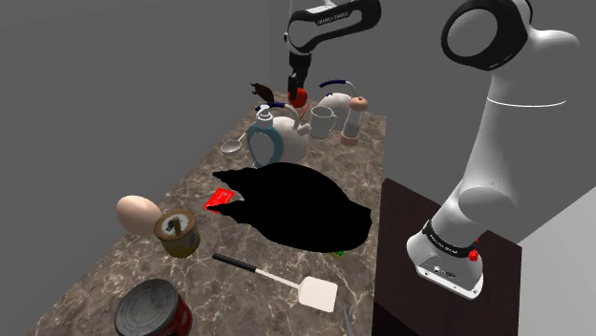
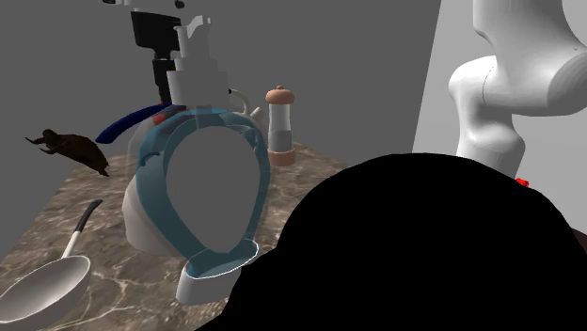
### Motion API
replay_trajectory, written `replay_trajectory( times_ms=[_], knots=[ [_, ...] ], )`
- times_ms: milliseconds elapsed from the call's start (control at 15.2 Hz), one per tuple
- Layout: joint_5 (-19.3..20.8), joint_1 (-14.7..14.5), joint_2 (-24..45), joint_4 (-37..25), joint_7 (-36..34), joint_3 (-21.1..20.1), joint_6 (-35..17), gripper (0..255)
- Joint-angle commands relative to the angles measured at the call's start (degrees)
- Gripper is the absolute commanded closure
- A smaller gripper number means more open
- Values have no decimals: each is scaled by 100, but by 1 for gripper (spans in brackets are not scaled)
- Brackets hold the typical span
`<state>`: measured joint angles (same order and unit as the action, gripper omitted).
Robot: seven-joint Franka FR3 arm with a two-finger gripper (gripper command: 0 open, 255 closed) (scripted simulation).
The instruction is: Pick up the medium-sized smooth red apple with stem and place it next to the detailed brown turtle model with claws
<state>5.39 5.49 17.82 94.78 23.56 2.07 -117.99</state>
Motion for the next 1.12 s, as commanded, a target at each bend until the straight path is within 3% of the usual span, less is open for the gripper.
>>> replay_trajectory(
  times_ms=[0, 1056],
  knots=[
    [5, 0, 36, 116, -14, 1, -155, 255],
    [46, 5, 433, 660, -106, 12, -1092, 255]
  ],
)
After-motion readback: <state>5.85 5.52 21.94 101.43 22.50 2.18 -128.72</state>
